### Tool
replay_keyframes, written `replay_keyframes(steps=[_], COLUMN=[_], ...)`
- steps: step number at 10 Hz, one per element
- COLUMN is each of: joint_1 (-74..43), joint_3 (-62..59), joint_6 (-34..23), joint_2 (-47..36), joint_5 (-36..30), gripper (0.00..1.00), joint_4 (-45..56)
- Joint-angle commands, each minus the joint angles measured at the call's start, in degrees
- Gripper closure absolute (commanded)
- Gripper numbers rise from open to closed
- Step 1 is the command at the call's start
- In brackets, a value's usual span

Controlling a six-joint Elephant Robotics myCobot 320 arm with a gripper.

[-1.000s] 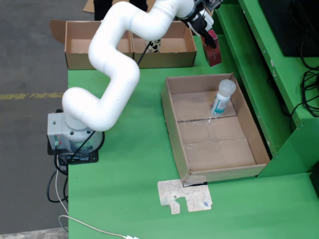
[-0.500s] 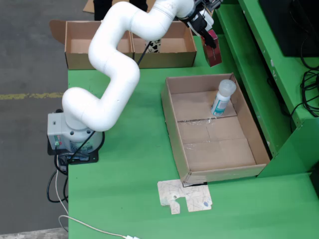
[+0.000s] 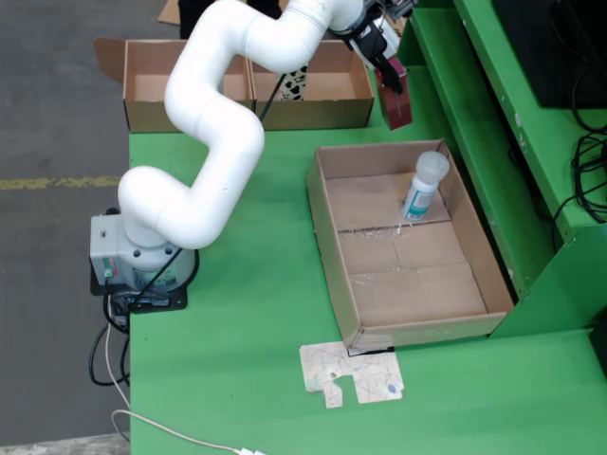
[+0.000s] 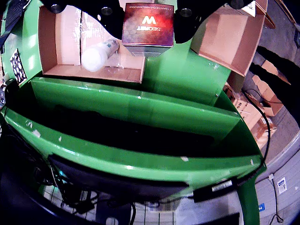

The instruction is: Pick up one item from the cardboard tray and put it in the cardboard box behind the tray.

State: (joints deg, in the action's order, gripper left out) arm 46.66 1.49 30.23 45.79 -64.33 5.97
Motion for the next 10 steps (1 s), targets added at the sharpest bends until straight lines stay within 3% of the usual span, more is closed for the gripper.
replay_keyframes(steps=[1, 2, 6, 10], joint_1=[2.95, 5.53, 7.20, 7.79], joint_3=[-1.49, -1.49, -1.49, -1.49], joint_6=[3.69, 4.74, 5.85, 3.09], joint_2=[-5.10, -6.14, -7.43, -7.72], joint_5=[2.12, 5.34, 6.95, 10.15], gripper=[1.00, 1.00, 1.00, 1.00], joint_4=[6.59, 7.54, 9.62, 6.44])
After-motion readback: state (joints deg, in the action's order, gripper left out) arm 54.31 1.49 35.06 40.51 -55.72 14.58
